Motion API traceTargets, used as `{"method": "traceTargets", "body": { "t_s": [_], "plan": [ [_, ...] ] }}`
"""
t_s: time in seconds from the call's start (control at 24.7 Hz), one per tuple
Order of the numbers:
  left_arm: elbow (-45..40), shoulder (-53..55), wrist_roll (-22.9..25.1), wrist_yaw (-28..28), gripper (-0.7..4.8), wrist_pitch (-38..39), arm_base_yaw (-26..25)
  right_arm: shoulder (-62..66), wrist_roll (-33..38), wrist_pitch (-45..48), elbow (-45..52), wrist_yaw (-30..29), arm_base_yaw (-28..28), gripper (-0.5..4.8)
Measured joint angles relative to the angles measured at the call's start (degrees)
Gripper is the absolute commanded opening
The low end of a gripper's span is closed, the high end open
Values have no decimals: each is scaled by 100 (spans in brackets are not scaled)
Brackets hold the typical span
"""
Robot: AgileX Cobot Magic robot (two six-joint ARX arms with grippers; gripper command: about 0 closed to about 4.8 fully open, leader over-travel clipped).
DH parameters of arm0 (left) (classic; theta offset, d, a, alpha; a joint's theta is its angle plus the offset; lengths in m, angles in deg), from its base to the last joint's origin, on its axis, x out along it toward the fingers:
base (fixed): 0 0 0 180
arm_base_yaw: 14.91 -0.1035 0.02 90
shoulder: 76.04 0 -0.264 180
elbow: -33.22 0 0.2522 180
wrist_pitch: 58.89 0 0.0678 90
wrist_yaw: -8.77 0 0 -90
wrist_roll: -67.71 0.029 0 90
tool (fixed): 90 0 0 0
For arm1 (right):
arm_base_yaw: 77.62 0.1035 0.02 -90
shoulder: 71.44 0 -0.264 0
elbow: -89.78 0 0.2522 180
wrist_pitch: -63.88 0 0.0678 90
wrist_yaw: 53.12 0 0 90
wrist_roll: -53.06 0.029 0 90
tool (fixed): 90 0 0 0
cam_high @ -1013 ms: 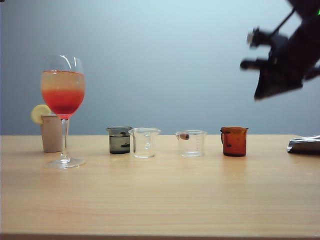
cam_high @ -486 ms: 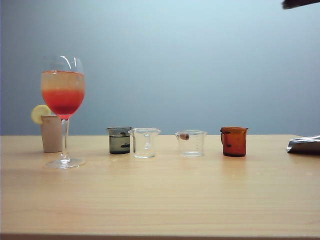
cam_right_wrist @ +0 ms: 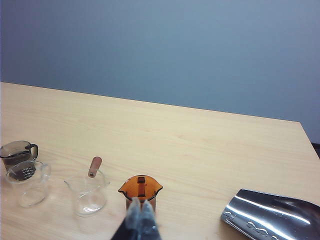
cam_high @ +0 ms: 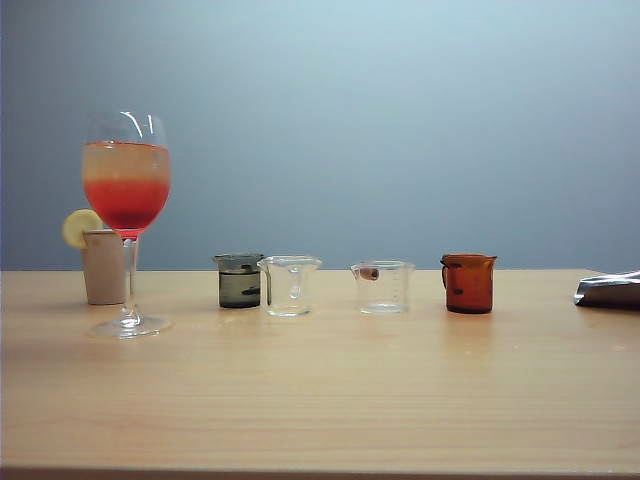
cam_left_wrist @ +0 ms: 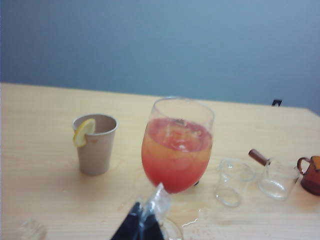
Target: Pick up the fourth measuring cup from the left, pour the grenadine inside into the goblet, and finally put the measuring cup back in its original place.
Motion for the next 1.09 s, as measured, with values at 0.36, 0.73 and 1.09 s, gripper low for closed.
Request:
{"method": "traceTargets", "body": {
  "t_s": [0.36, 0.73, 1.09],
  "plan": [
    [-256, -7, 107, -225, -6, -114, -2, 9, 0, 0, 2, 2, 0, -1],
    [-507, -697, 518, -212, -7, -20, -522, 9, 0, -4, 2, 2, 0, -1],
    [-852, -1276, 289, -258, -6, 164, -1128, 9, 0, -11, 2, 0, 2, -1]
  ]
}}
